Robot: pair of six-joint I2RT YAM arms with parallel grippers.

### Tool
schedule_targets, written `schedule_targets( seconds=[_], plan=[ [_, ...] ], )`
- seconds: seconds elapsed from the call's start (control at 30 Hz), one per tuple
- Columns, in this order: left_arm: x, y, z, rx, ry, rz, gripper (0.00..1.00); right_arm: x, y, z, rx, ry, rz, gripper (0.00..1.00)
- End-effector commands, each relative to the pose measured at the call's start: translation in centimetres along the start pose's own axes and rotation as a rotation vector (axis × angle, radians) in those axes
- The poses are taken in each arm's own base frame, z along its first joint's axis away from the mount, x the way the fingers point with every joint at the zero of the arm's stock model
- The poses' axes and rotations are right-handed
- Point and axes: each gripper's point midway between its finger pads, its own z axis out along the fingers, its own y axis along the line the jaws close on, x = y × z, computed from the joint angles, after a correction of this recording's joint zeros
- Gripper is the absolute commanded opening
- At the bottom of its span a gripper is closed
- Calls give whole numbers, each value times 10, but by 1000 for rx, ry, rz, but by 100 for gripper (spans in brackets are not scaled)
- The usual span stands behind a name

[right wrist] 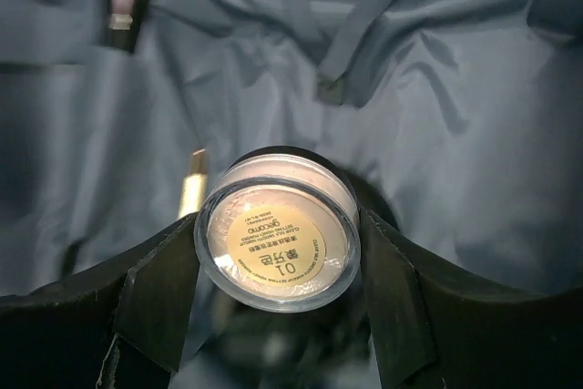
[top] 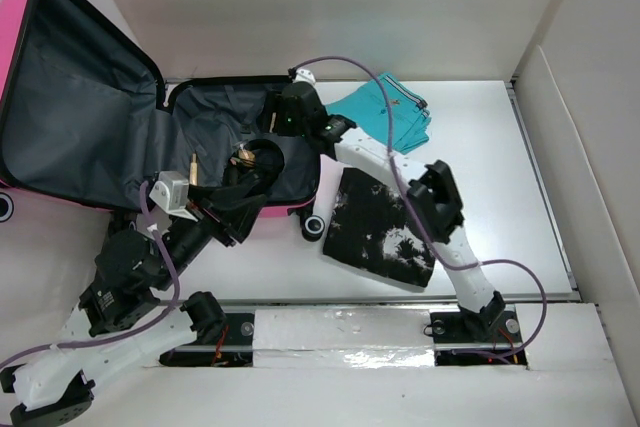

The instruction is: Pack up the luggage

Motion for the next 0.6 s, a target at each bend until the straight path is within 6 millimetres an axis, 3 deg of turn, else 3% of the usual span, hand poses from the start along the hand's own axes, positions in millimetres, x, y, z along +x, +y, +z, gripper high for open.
schedule_targets(
  seconds=[0.0, 0.07, 0.1, 0.17, 0.2, 0.3, 0.43, 0.47, 0.53, 0.57],
  plan=[
    [-4, 4, 8, -36, -24, -16, 44, -57, 0, 20, -2, -156, 4, 59],
    [-2, 7, 9, -53, -23, -22, 44, -60, -9, 33, 1, -169, 22, 60],
    [-3, 10, 9, -72, -28, -22, 43, -57, -7, 38, -12, -165, 28, 67],
    [-1, 13, 10, -90, -27, -29, 42, -60, -23, 49, -11, -176, 48, 75],
    [-1, 18, 12, -116, -30, -30, 41, -55, -18, 51, -44, -154, 51, 88],
    [2, 23, 15, -142, -22, -37, 40, -63, -19, 49, -89, -151, 67, 97],
    [8, 30, 21, -186, -10, -39, 39, -87, -14, 27, -124, -173, 39, 100],
    [13, 32, 23, -197, 3, -34, 39, -99, -13, 12, -131, -187, 30, 100],
    [17, 34, 27, -207, 19, -29, 36, -106, -14, -7, -122, -205, -13, 92],
    [23, 35, 30, -214, 39, -20, 35, -119, -19, -18, -117, -254, -19, 84]
  ],
)
